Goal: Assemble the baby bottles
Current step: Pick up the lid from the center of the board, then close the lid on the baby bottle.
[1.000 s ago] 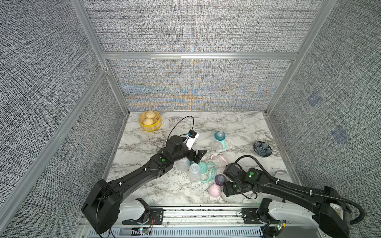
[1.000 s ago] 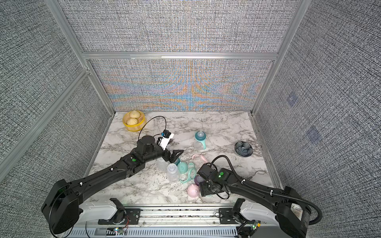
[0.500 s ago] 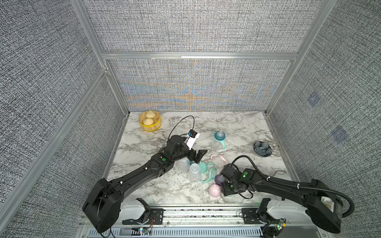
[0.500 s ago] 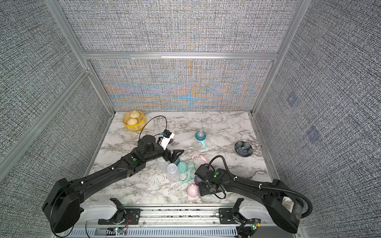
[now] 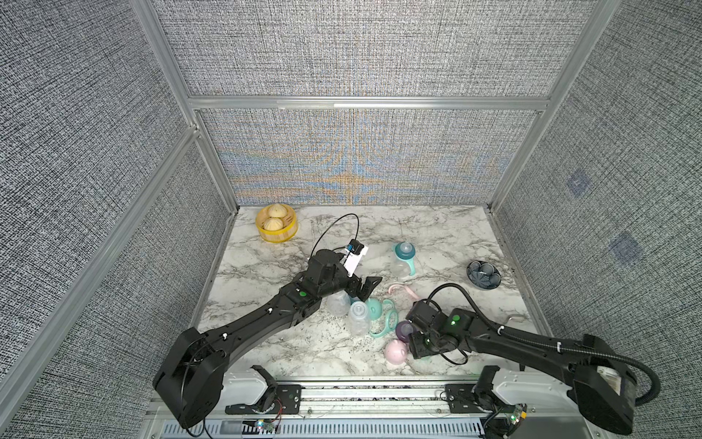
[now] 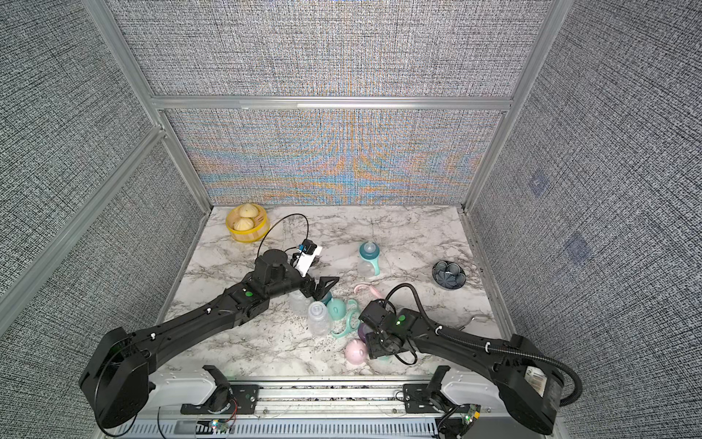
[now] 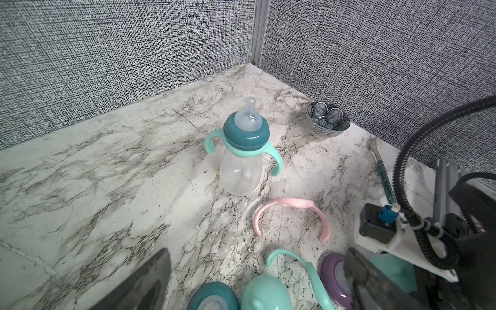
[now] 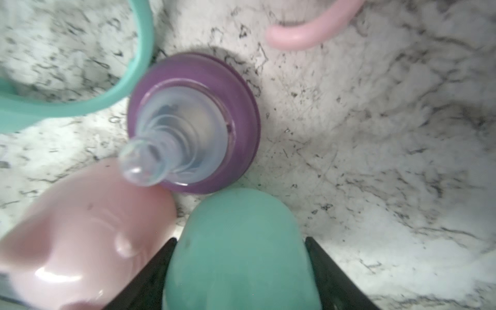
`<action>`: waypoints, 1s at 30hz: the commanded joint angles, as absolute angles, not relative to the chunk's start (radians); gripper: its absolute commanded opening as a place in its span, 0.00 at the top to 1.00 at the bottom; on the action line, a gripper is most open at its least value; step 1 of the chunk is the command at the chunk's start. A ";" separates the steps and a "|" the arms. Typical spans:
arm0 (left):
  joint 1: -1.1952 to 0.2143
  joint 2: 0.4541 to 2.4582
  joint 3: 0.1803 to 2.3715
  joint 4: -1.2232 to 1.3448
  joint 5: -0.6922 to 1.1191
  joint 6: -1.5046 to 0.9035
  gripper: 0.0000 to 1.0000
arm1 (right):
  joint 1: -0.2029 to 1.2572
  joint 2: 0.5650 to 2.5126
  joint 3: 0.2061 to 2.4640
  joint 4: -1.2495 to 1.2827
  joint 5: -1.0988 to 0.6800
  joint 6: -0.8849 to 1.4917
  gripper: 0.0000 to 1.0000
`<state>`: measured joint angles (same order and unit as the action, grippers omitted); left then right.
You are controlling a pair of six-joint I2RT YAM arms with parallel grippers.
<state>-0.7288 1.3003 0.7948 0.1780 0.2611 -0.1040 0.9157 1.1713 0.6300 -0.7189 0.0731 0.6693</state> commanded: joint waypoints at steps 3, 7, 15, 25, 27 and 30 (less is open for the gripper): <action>-0.728 1.297 0.803 0.173 0.256 -0.095 0.00 | 0.907 1.127 0.717 -0.839 0.123 0.638 0.28; -0.727 1.293 0.802 0.172 0.252 -0.095 0.00 | 0.865 1.110 0.801 -0.895 0.143 0.587 0.28; -0.727 1.293 0.802 0.169 0.242 -0.091 0.00 | 0.720 1.140 0.966 -0.891 0.117 0.433 0.29; -0.721 1.289 0.797 0.166 0.233 -0.087 0.00 | 0.561 1.296 1.189 -0.865 0.061 0.284 0.29; -0.720 1.288 0.796 0.164 0.233 -0.087 0.00 | 0.535 1.333 1.241 -0.867 0.046 0.265 0.29; -0.718 1.283 0.795 0.160 0.233 -0.087 0.00 | 0.515 1.402 1.333 -0.872 0.044 0.241 0.30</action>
<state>-0.7208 1.2903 0.7948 0.1654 0.2352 -0.0975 0.5266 1.3674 1.2835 -0.8768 0.0681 0.2905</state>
